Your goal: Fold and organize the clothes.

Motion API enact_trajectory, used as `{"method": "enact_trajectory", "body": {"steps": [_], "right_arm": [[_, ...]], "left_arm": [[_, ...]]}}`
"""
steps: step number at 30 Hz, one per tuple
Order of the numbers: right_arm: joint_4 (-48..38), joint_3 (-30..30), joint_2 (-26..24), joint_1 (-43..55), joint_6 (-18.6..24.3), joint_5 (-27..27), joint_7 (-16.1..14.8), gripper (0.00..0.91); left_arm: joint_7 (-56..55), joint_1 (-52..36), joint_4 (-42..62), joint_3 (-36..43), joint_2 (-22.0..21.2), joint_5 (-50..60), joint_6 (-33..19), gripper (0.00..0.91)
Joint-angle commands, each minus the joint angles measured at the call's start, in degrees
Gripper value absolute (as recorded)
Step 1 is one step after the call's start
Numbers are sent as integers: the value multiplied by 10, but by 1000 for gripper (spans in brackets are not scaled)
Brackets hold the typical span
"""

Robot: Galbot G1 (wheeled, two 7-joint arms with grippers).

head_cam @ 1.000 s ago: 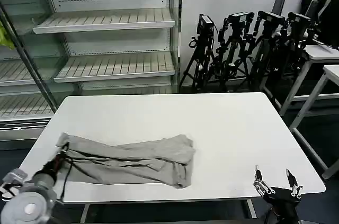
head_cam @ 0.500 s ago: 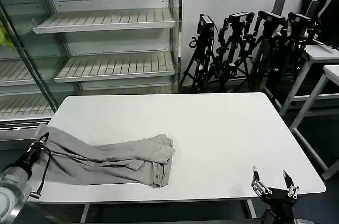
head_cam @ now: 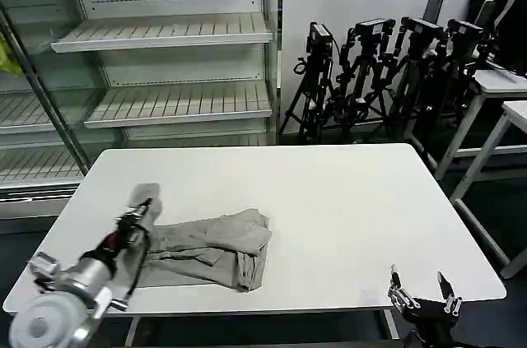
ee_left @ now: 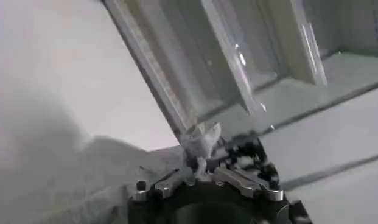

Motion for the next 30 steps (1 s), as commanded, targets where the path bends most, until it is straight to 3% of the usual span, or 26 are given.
{"method": "enact_trajectory", "body": {"steps": [1, 10, 12, 13, 14, 22, 30], "right_arm": [[-12, 0, 5, -1, 3, -6, -1, 907], [-21, 5, 0, 14, 1, 2, 0, 907], [-22, 4, 0, 17, 0, 2, -1, 907], [-22, 3, 0, 17, 0, 2, -1, 907], [-22, 2, 1, 17, 0, 1, -1, 907], [-20, 3, -2, 17, -3, 1, -1, 907], [-19, 2, -6, 20, -5, 1, -1, 907]], "left_arm": [[-3, -36, 51, 155, -72, 70, -9, 10], [2, -27, 80, 188, -70, 116, -8, 20], [3, -25, 83, 191, -69, 120, -7, 91], [3, -25, 83, 193, -69, 124, -7, 685], [4, -25, 82, 195, -69, 127, -7, 907], [31, -25, 24, 168, -68, 92, -11, 907], [50, 26, -77, 82, -25, 85, 14, 907]]}}
